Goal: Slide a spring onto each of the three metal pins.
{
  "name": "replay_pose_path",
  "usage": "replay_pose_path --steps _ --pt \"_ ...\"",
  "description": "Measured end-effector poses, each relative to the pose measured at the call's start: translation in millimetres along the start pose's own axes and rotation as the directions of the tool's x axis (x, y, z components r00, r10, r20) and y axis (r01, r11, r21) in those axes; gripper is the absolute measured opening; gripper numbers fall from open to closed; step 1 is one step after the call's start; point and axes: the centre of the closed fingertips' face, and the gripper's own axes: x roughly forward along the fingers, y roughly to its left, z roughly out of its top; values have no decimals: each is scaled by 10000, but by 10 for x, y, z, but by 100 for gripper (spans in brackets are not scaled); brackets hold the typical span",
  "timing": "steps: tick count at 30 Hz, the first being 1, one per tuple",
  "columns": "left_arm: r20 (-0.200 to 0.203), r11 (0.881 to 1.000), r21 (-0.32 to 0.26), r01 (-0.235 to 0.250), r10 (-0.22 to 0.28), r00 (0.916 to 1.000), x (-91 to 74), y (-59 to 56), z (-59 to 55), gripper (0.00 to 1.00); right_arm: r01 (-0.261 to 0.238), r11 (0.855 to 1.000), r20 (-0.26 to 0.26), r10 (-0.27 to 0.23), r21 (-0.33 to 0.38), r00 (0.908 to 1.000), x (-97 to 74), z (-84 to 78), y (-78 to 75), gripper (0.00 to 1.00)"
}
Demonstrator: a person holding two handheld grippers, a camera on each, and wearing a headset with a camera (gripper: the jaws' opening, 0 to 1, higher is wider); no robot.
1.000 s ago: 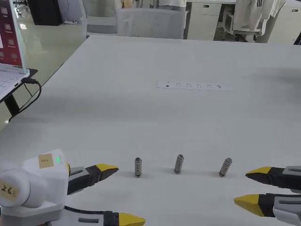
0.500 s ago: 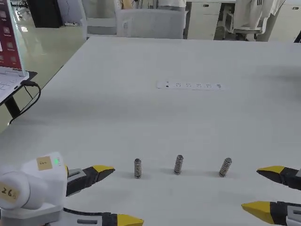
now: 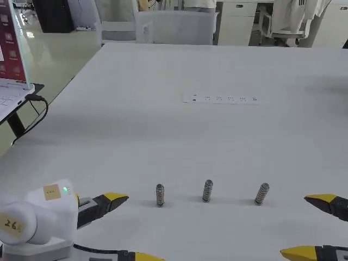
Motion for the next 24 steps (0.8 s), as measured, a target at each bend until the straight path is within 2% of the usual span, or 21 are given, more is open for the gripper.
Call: replay_pose_path --steps 11,24 --pt "31 9991 -231 -348 348 9994 10 82 -19 98 113 9998 76 -115 190 9999 1 -6 -9 87" --pt "88 9981 -360 -503 507 9987 3 116 -12 98 287 9990 287 -296 337 9991 8 26 -43 94"
